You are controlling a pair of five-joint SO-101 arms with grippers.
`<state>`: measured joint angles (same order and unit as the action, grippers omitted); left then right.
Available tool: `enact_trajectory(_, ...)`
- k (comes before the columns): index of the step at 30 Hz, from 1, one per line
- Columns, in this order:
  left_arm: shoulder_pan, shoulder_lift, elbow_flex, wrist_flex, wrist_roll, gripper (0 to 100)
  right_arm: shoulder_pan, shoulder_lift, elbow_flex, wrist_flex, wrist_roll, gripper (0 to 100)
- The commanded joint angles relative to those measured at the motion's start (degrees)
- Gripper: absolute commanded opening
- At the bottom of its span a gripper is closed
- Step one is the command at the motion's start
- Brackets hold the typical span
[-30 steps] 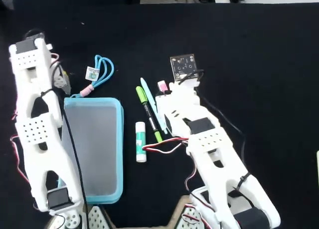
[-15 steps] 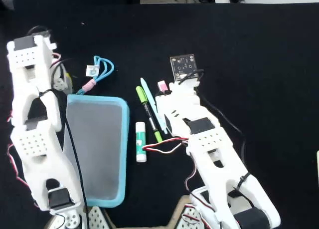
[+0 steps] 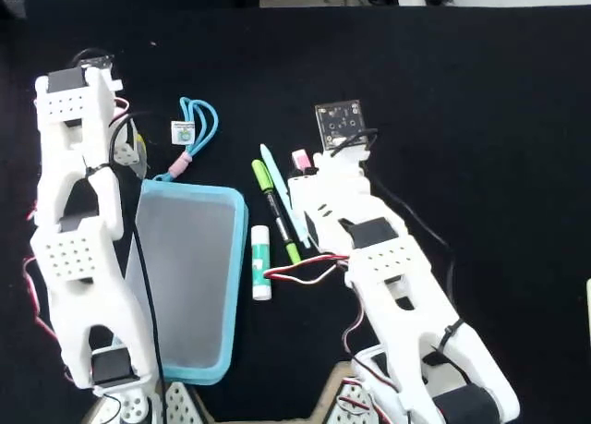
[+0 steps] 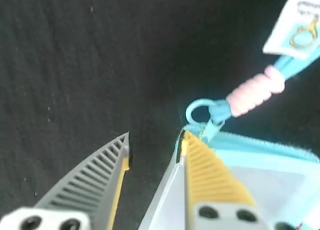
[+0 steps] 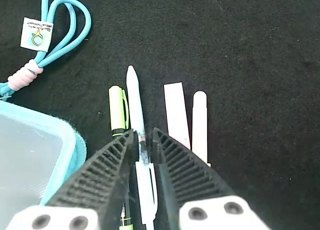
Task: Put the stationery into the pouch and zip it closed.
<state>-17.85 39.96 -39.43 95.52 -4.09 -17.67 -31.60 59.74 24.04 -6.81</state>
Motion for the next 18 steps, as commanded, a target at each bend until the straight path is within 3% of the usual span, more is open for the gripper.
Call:
enact_trajectory(1,1.63,2.9,-9.89,4.84,-0.62,17,0.88,-0.31,-0.75,-0.88,-0.18,5.7)
enact_trajectory(8,2.07,5.63,-19.12,5.27,-0.35,17,0.88,-0.31,-0.75,-0.88,-0.18,5.7)
enact_trajectory(18,4.26,5.63,-11.12,5.36,-2.02,17,0.88,-0.31,-0.75,-0.88,-0.18,5.7)
